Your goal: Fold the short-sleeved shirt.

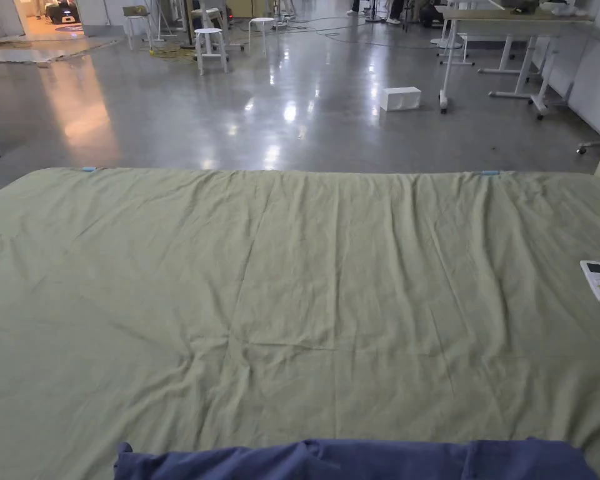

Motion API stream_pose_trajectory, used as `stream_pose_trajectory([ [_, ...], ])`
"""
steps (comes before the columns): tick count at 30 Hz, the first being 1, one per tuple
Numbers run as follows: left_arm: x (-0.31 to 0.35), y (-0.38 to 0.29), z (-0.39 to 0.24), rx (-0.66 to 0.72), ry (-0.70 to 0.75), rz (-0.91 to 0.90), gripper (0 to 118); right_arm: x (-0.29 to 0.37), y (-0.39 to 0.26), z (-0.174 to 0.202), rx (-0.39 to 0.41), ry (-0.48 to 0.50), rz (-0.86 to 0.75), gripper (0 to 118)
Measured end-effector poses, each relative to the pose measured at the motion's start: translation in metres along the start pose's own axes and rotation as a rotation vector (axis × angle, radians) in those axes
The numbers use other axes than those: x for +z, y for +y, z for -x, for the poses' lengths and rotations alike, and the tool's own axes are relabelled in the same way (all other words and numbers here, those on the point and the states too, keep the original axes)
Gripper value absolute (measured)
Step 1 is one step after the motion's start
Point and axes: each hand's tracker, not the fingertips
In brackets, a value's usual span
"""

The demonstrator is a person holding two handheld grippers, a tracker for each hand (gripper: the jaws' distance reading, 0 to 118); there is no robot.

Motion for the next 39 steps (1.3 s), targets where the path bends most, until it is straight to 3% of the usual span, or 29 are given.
stream_pose_trajectory([
  [1, 0.009, -0.001, -0.005, -0.043, 0.066, -0.022, 77, 0.005, -0.001, -0.002, 0.009, -0.015, -0.02, 74],
  [2, 0.014, 0.001, -0.006, -0.078, 0.105, -0.034, 83, 0.013, 0.0, -0.004, 0.004, -0.011, -0.024, 74],
  [4, 0.037, 0.005, -0.017, -0.176, 0.158, -0.095, 83, 0.038, 0.001, -0.007, -0.008, -0.011, -0.076, 74],
  [8, 0.097, 0.009, -0.076, -0.58, 0.273, -0.277, 83, 0.103, 0.015, 0.02, 0.003, -0.036, -0.276, 74],
  [12, 0.16, 0.019, -0.138, -0.55, 0.156, -0.574, 83, 0.15, 0.031, 0.066, 0.041, 0.023, -0.479, 74],
  [16, 0.201, 0.014, -0.188, -0.517, 0.093, -0.789, 82, 0.178, 0.044, 0.117, 0.222, 0.016, -0.595, 74],
  [18, 0.185, 0.023, -0.165, -0.544, 0.099, -0.834, 82, 0.189, 0.048, 0.135, 0.292, 0.011, -0.647, 74],
  [20, 0.186, 0.024, -0.166, -0.574, 0.078, -0.853, 69, 0.201, 0.051, 0.15, 0.349, 0.035, -0.711, 69],
  [21, 0.208, 0.011, -0.202, -0.596, 0.036, -0.843, 50, 0.202, 0.049, 0.153, 0.33, 0.064, -0.691, 59],
  [22, 0.207, 0.012, -0.204, -0.61, -0.001, -0.81, 14, 0.204, 0.049, 0.157, 0.355, 0.064, -0.704, 37],
  [23, 0.203, 0.015, -0.204, -0.62, -0.017, -0.782, 7, 0.206, 0.047, 0.163, 0.391, 0.047, -0.732, 17],
  [24, 0.198, 0.014, -0.205, -0.613, 0.027, -0.772, 7, 0.207, 0.047, 0.169, 0.439, 0.02, -0.75, 7],
  [26, 0.217, 0.003, -0.225, -0.63, 0.005, -0.746, 0, 0.207, 0.044, 0.174, 0.475, -0.003, -0.731, 0],
  [30, 0.216, -0.009, -0.221, -0.604, 0.035, -0.728, 0, 0.204, 0.04, 0.179, 0.458, 0.059, -0.686, 0],
  [39, 0.22, -0.009, -0.225, -0.588, 0.014, -0.735, 0, 0.205, 0.04, 0.184, 0.453, 0.065, -0.699, 0],
])
